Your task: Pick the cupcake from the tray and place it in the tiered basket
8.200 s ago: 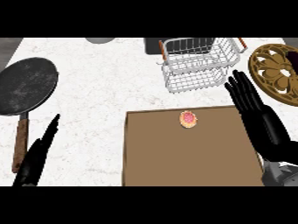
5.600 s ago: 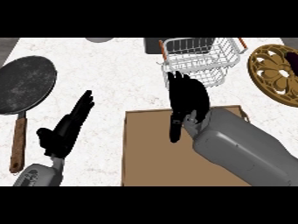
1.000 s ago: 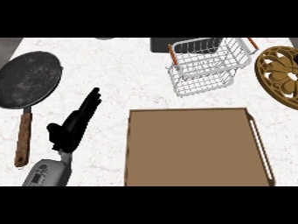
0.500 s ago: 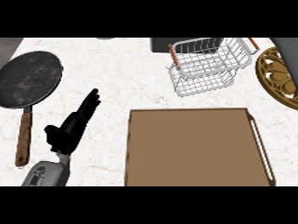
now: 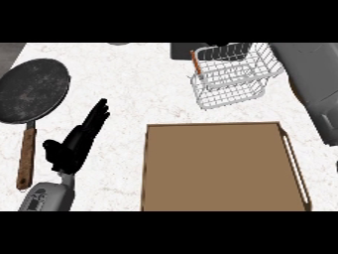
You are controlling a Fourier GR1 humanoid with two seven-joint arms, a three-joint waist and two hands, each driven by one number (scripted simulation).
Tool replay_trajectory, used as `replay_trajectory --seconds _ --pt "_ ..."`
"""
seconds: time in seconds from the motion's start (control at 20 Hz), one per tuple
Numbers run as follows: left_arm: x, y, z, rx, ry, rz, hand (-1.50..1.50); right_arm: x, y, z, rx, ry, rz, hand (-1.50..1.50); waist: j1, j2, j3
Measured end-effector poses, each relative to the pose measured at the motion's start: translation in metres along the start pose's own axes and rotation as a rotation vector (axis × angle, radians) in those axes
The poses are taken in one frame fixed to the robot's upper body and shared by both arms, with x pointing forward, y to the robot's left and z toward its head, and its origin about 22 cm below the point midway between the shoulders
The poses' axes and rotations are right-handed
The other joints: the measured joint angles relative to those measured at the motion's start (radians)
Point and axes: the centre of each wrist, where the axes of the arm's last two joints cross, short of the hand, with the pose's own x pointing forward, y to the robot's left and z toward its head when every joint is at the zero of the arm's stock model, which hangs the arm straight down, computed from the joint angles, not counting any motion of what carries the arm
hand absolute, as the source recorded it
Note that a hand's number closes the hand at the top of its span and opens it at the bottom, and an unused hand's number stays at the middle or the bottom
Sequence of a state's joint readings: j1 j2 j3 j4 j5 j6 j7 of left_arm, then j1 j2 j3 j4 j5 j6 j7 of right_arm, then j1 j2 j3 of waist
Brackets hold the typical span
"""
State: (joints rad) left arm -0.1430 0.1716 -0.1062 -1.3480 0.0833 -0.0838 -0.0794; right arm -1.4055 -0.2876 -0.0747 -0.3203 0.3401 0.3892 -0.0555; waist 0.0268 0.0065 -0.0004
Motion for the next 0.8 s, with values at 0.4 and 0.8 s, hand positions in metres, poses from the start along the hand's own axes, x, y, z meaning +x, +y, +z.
replay_trajectory --seconds 0.4,0.8 --pt "-0.005 -0.007 0.002 0.006 0.003 0.002 0.0 -0.014 -0.003 0.001 0.107 0.174 -0.26 -1.5 -0.01 -0.003 0.0" --pt "-0.003 -0.013 -0.002 0.006 -0.008 0.003 0.0 -0.012 -0.041 0.021 -0.176 0.16 -0.347 -1.5 -0.007 0.001 0.0"
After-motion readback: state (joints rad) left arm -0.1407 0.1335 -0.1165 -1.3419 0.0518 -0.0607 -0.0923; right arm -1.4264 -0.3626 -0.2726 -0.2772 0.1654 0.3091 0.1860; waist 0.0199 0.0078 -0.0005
